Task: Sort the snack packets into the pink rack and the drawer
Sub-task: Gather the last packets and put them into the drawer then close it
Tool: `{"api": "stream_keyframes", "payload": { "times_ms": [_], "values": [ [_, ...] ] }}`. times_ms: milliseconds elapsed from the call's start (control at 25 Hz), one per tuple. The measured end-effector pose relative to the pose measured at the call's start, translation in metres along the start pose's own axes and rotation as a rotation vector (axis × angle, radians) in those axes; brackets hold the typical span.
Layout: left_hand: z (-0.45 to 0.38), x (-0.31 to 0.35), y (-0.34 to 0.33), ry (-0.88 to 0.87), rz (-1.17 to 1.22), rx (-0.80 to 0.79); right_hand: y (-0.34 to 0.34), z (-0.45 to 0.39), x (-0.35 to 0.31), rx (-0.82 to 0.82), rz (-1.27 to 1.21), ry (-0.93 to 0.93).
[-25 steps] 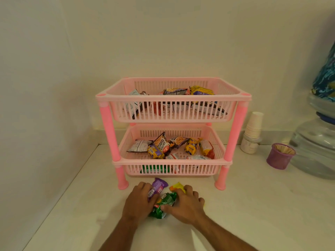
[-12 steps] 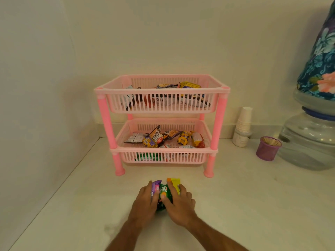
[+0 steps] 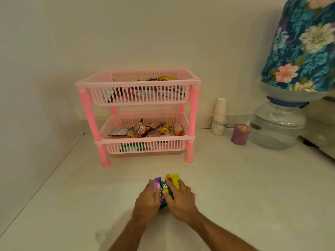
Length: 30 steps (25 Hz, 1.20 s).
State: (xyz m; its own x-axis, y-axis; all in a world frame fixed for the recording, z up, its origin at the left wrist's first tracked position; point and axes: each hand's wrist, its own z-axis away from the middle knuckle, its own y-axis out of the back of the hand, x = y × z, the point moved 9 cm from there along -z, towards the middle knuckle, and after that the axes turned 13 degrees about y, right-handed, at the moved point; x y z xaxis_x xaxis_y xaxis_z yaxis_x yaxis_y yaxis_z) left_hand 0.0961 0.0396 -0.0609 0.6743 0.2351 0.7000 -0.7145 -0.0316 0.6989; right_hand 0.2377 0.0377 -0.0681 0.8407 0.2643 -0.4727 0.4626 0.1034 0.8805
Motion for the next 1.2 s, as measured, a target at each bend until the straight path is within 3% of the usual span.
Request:
{"api": "stream_keyframes", "payload": {
  "times_ms": [600,920,1200],
  "values": [
    [0.102,0.139,-0.133,-0.171,-0.131,-0.064,0.088,0.126,0.159,0.08,0.033,-0.088],
    [0.14,0.212,-0.207,-0.114,-0.216,0.049,0.135,0.162,0.254,0.025,0.035,-0.033],
    [0.15,0.236,-0.234,-0.114,-0.256,0.09,0.157,0.178,0.279,0.011,0.07,0.014]
  ]
}}
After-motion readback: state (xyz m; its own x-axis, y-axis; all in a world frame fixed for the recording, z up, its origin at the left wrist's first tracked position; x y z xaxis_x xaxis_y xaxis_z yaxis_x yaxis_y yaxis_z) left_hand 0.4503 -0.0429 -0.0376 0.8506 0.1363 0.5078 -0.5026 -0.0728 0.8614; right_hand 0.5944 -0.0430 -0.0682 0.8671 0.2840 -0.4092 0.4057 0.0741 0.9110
